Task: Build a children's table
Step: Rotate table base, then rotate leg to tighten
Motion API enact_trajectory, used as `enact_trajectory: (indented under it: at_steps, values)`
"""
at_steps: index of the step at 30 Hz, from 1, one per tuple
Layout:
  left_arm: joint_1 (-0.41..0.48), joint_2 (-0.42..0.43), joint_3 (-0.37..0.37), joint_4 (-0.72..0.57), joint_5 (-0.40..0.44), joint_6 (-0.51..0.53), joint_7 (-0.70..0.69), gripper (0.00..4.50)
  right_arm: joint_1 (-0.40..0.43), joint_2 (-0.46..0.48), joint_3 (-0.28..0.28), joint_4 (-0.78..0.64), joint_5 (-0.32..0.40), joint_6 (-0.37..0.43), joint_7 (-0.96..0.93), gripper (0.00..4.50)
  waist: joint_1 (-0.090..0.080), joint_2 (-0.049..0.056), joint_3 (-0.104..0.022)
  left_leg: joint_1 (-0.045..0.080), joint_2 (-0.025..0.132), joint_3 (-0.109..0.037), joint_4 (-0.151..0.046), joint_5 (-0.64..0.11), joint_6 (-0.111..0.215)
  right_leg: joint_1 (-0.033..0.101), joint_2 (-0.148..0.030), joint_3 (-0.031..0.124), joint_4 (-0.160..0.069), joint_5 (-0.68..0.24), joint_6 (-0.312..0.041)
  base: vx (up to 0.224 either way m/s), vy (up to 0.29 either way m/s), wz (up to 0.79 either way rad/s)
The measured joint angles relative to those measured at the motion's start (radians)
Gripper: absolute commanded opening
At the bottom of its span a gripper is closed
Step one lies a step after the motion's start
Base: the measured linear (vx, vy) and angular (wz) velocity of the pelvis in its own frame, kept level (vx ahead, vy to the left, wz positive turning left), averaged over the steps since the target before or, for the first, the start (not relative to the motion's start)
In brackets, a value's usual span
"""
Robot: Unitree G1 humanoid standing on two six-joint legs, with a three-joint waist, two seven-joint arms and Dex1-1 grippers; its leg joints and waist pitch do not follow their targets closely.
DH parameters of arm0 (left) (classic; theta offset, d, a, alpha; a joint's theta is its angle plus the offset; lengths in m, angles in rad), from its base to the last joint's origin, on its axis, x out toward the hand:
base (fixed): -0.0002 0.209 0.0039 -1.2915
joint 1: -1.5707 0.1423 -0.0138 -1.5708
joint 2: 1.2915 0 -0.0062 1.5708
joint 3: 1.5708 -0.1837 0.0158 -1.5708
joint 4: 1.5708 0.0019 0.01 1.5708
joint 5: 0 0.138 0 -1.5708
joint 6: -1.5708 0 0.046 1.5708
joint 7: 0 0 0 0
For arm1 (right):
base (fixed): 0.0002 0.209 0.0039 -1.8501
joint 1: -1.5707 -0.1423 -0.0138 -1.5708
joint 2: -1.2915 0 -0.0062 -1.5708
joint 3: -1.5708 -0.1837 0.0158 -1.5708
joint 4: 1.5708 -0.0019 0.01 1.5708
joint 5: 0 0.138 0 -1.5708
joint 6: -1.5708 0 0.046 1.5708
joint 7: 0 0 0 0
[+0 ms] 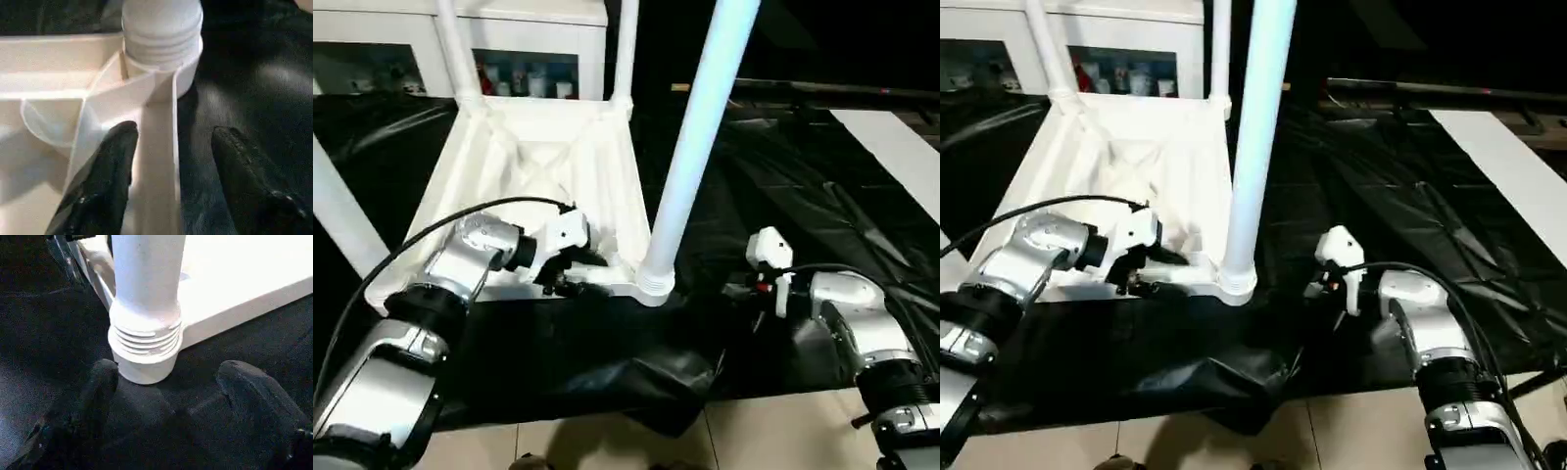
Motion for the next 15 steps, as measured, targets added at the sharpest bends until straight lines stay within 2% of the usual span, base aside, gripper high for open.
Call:
enact_trajectory:
  at_steps: [3,5,7,11,15]
  values:
    - [-0.009,0.008,-0.010,0.019,0.019,0.000,0.000,2.36,0.000,-0.003,0.012,-0.013,0.000,0.016,0.001,3.71,-0.001,0.000,0.000,0.000,0.000,0.000,0.000,0.000,0.000,0.000,0.000,0.000,0.000,0.000,0.000,0.000,0.000,0.00]
    - [-0.012,0.017,-0.011,0.039,0.030,-0.006,0.000,2.02,0.000,-0.003,0.016,-0.021,0.000,0.020,0.000,3.71,-0.002,0.001,0.000,0.000,0.000,0.000,0.000,0.000,0.000,0.000,0.000,0.000,0.000,0.000,0.000,0.000,0.000,0.00]
    - [-0.014,0.018,-0.011,0.057,0.041,-0.022,0.006,1.97,0.000,-0.003,0.021,-0.027,0.000,0.024,-0.001,3.71,-0.002,0.002,0.001,0.000,0.000,0.000,0.000,0.000,0.000,0.000,0.000,0.000,0.000,0.000,0.000,0.000,0.000,0.00]
    - [-0.026,0.010,-0.011,0.088,0.059,-0.039,0.020,1.51,0.000,-0.002,0.030,-0.029,0.000,0.025,-0.001,3.71,0.000,0.002,0.001,0.000,0.000,0.000,0.000,0.000,0.000,0.001,0.000,0.000,0.000,0.000,0.000,0.000,0.000,0.00]
    - [-0.037,0.002,-0.011,0.109,0.061,-0.040,0.019,1.25,0.000,-0.002,0.030,-0.029,0.000,0.025,-0.002,3.71,0.001,0.002,0.001,0.001,0.000,-0.001,0.000,0.000,0.000,0.001,0.000,0.000,0.000,0.000,0.000,0.000,0.000,0.00]
